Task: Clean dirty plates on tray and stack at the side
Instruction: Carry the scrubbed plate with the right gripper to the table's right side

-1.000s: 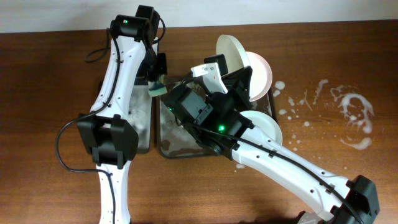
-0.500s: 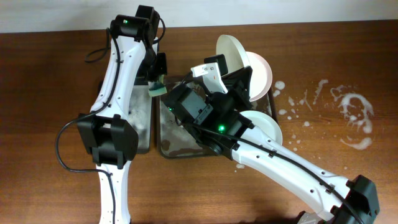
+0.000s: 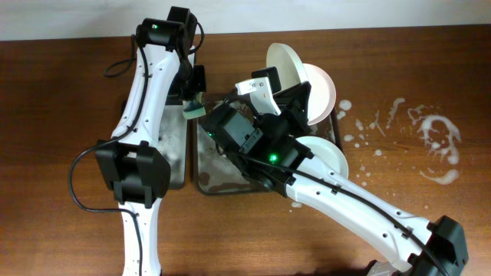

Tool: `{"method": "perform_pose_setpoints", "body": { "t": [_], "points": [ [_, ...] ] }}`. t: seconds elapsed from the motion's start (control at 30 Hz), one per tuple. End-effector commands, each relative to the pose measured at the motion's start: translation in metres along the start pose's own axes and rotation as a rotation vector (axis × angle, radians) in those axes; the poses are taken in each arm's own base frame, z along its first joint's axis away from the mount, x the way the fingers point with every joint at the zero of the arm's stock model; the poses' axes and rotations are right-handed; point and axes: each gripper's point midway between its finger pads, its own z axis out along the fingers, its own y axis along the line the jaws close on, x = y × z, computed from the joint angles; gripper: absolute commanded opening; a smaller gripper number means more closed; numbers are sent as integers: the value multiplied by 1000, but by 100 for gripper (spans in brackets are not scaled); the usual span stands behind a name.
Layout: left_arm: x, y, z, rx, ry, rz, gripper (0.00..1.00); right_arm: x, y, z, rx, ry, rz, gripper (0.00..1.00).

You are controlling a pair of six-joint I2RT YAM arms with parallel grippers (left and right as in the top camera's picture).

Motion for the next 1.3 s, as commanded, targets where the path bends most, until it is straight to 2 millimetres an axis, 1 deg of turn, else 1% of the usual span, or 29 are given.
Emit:
{"method": "perform_pose_setpoints", "body": {
  "t": [0.0, 0.9, 1.0, 1.13, 1.17, 1.2, 1.23, 1.27],
  "points": [
    [-1, -3, -2, 11, -5, 14, 1, -5, -11, -4, -1, -9, 41, 4],
    [0, -5, -2, 22, -2, 15, 1, -5, -11, -4, -1, -9, 41, 4],
    [0, -6, -2, 26, -1, 16, 1, -5, -11, -4, -1, -9, 41, 4],
    [1, -13, -2, 27, -3, 31, 1, -5, -11, -4, 0, -9, 41, 4],
    [1, -14, -2, 27, -4, 33, 1, -6, -9, -4, -15, -8, 57, 4],
    [1, -15, -2, 28, -4, 35, 1, -7, 4, -7, -90, -9, 59, 4],
    [1, -15, -2, 29, -9, 36, 1, -6, 22, -16, -193, -14, 40, 4],
    [0, -16, -2, 30, -12, 36, 1, -6, 22, -17, -190, -17, 34, 4]
  ]
}}
